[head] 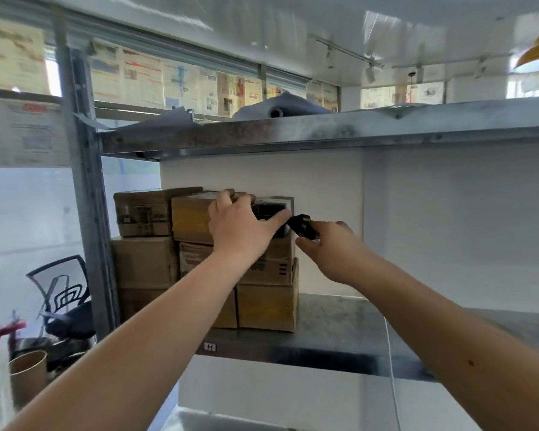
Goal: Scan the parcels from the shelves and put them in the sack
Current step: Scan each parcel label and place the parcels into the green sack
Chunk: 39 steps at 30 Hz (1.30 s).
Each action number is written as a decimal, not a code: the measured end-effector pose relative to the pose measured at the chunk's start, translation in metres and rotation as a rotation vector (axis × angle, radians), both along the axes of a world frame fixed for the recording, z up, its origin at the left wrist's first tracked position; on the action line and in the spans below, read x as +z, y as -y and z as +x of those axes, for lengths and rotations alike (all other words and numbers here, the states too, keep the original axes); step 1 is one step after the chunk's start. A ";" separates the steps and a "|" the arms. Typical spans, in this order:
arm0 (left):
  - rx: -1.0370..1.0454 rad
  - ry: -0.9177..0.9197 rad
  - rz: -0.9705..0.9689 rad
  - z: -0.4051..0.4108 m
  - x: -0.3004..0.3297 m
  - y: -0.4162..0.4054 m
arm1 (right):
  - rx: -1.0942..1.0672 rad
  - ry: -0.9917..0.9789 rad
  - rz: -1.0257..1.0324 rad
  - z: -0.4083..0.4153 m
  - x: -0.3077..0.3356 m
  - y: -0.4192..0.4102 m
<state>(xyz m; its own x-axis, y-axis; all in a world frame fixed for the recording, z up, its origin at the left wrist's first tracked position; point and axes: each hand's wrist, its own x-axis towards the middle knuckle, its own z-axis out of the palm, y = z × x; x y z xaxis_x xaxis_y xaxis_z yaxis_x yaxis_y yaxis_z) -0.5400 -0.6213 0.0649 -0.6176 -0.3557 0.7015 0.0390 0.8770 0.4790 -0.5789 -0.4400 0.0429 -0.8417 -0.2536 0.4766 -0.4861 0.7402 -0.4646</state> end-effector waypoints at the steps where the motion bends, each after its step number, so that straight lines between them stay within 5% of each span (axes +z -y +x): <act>1: 0.014 -0.016 -0.004 -0.002 -0.001 -0.002 | 0.002 -0.011 0.007 0.000 0.000 -0.002; 11: 0.025 -0.147 -0.019 -0.014 -0.008 -0.010 | -0.029 0.013 0.023 -0.015 0.002 -0.041; 21: -0.349 -0.414 -0.005 0.005 -0.033 -0.062 | 0.019 -0.053 -0.116 0.006 0.005 -0.117; 30: -0.640 -0.309 0.178 -0.010 -0.102 -0.143 | -0.115 0.009 -0.081 0.040 -0.052 -0.212; 39: -0.852 0.208 0.248 -0.028 -0.172 -0.170 | -0.191 0.183 0.013 0.052 -0.107 -0.255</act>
<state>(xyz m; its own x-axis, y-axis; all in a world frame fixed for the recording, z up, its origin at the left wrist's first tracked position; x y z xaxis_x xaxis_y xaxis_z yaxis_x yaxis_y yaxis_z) -0.5684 -0.4509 -0.1073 -0.8460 0.1529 0.5108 0.5181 0.4618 0.7199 -0.5267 -0.1851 -0.0636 -0.9468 -0.0868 0.3100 -0.2458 0.8168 -0.5220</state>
